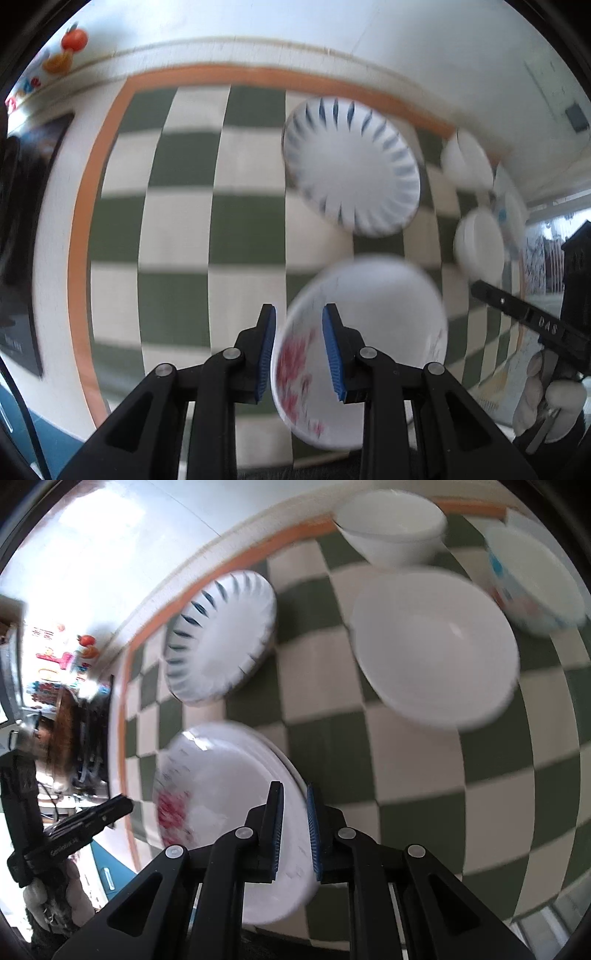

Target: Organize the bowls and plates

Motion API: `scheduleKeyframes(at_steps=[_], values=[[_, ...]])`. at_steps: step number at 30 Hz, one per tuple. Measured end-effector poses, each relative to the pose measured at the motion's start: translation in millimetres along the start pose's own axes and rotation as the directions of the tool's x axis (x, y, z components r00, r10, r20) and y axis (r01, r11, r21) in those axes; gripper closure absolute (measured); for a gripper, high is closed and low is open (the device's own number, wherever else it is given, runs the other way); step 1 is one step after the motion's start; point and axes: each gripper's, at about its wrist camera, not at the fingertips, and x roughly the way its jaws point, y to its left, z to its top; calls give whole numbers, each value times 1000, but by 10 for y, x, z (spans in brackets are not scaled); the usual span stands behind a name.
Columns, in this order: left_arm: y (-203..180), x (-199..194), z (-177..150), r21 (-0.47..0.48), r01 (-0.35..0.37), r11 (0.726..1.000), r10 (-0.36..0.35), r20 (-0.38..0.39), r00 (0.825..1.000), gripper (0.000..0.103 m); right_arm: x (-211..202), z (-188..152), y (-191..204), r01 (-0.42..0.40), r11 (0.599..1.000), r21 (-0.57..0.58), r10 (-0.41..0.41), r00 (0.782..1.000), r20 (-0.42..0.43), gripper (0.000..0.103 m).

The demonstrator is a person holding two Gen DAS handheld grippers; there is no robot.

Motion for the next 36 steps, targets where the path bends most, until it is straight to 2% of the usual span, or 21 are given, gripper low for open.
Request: scheduleKeyframes(at_steps=[3, 7, 12, 16, 19, 21, 27, 30, 32, 34, 36], values=[[29, 34, 389, 4, -24, 1000, 24, 29, 999, 79, -47, 290, 146, 11, 1000, -24, -10, 999, 40, 85], [116, 230, 816, -16, -20, 1000, 20, 11, 1000, 79, -17, 746, 261, 26, 999, -23, -24, 996, 81, 85], [244, 589, 1182, -79, 19, 997, -24, -64, 998, 79, 262, 1259, 256, 24, 999, 33, -26, 999, 44, 85], [297, 830, 1380, -118, 53, 992, -67, -117, 991, 79, 565, 1530, 240, 75, 996, 39, -75, 997, -4, 85], [312, 966, 1474, -128, 59, 990, -77, -141, 987, 79, 758, 1631, 220, 63, 996, 58, -60, 997, -52, 84], [316, 1020, 1515, -129, 56, 990, -75, -145, 987, 79, 771, 1682, 223, 84, 995, 51, -82, 996, -39, 83], [325, 1128, 1583, -127, 60, 990, -80, -151, 985, 80, 943, 1790, 153, 81, 994, 70, -75, 993, -91, 83], [330, 1111, 1596, -117, 70, 991, -85, -132, 988, 87, 1060, 1796, 136, 92, 993, 73, -83, 990, -116, 83], [330, 1086, 1607, -112, 63, 992, -76, -117, 990, 88, 1085, 1805, 133, 82, 994, 71, -74, 991, -111, 84], [328, 1073, 1607, -101, 59, 993, -70, -110, 991, 88, 1094, 1807, 174, 79, 995, 56, -73, 992, -100, 90], [338, 1053, 1597, -107, 57, 993, -69, -106, 992, 88, 1089, 1791, 215, 101, 994, 37, -97, 991, -88, 90]])
